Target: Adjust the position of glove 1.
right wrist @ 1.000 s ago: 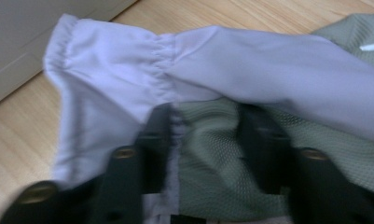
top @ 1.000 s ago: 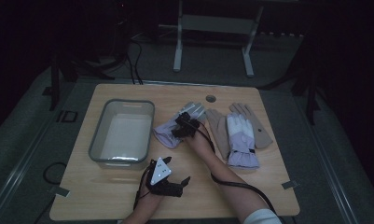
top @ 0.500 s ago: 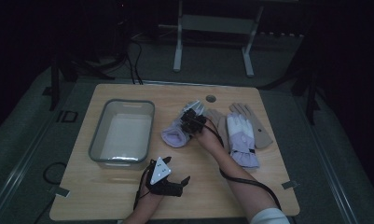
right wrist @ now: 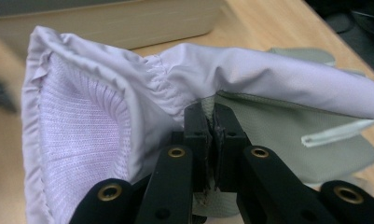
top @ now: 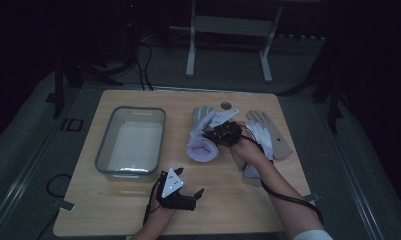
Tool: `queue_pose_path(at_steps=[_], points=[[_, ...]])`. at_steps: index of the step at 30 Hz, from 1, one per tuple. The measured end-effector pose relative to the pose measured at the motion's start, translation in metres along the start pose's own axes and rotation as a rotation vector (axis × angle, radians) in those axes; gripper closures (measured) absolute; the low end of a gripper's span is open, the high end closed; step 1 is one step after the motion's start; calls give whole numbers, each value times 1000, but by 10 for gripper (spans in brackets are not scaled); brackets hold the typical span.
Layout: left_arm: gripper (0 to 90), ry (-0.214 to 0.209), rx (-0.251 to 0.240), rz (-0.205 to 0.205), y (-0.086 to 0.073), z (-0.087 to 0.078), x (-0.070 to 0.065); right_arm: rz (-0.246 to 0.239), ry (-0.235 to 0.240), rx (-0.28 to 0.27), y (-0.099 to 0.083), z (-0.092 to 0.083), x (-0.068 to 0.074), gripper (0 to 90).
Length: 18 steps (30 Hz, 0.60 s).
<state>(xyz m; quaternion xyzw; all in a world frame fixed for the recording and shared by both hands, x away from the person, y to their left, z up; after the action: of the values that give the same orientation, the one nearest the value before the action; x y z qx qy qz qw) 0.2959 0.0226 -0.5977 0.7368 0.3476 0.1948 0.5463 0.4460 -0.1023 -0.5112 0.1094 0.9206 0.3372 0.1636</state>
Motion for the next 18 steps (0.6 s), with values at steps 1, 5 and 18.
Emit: queue_pose_path(at_steps=[1, 5, 18], points=[[8, -1, 2, 2, 0, 0, 0, -24, -3, 7, -3, -1, 3, 860], [9, 0, 3, 2, 0, 0, 0, -65, 50, 60, -23, 3, 12, 858], [9, 0, 1, 5, 0, 0, -1, 6, 202, 170, -71, 25, 20, 746]])
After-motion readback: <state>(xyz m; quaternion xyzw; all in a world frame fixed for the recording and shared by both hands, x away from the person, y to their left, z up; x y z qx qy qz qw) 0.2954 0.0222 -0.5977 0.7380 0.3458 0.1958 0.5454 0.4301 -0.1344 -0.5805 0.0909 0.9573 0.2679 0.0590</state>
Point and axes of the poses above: each handheld gripper's, and its own axes: z roughly forward along the jaws, y roughly out of its top, x roughly to its left, the point moved 6 cm from there along z, roughly forward along the jaws, and after that the axes turned 3 degrees about -z, right-handed, at the moved point
